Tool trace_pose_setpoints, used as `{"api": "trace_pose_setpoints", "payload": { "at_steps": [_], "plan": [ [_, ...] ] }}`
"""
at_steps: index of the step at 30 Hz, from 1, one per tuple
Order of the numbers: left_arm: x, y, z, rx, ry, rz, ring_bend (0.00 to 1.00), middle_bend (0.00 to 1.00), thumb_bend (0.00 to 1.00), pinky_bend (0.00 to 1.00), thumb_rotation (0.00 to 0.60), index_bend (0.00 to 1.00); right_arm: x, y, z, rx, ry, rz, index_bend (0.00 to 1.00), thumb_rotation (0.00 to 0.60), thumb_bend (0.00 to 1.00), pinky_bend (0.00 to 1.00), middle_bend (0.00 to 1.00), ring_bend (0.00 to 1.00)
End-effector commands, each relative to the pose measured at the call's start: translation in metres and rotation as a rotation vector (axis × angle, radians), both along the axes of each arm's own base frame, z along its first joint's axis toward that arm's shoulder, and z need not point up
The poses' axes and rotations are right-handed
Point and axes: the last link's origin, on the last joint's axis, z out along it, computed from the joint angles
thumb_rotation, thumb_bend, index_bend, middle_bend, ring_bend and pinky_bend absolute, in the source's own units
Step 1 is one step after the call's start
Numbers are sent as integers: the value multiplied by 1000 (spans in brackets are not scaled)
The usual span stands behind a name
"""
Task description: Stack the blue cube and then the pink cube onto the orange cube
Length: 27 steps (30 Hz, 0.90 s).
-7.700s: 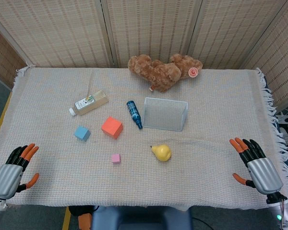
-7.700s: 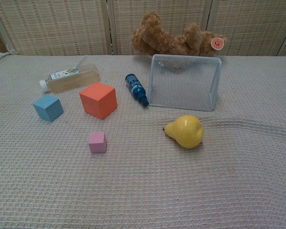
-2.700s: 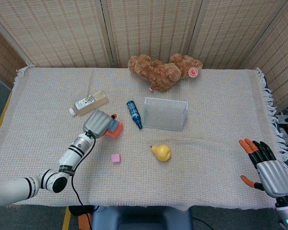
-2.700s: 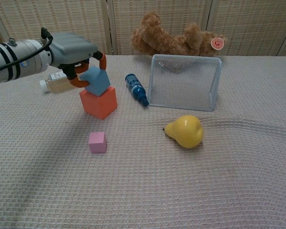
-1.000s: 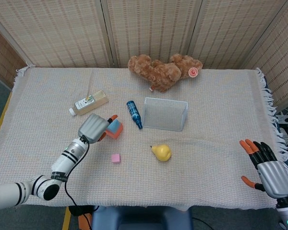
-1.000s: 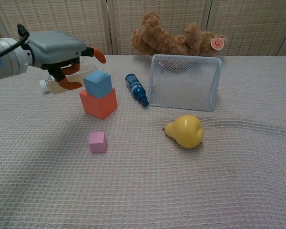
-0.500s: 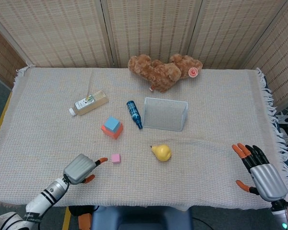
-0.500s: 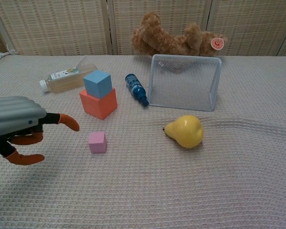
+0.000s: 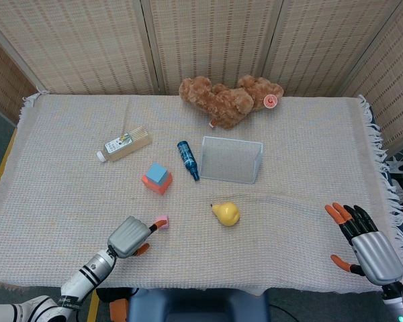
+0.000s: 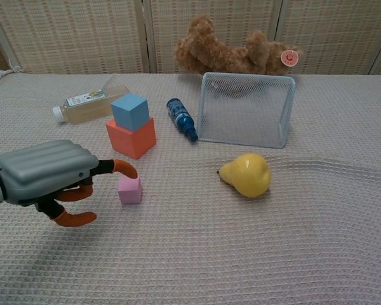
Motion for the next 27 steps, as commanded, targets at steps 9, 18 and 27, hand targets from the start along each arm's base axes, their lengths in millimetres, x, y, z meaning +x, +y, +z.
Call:
{"api": "trace_pose_setpoints", "payload": {
  "at_steps": [9, 18, 27],
  "plan": [
    [10, 14, -22, 46, 0, -32, 1000, 976, 327, 1000, 600, 171, -1, -1, 0, 9, 2, -5, 0, 600, 81, 0, 0, 0],
    [3, 22, -23, 97, 65, -65, 1000, 983, 325, 1000, 600, 189, -1, -1, 2, 0, 0, -8, 0, 600, 81, 0, 0, 0],
    [17, 23, -32, 75, -8, -15, 1000, 998, 329, 1000, 600, 182, -1, -1, 1, 6, 3, -9, 0, 600, 81, 0, 0, 0]
  ]
}}
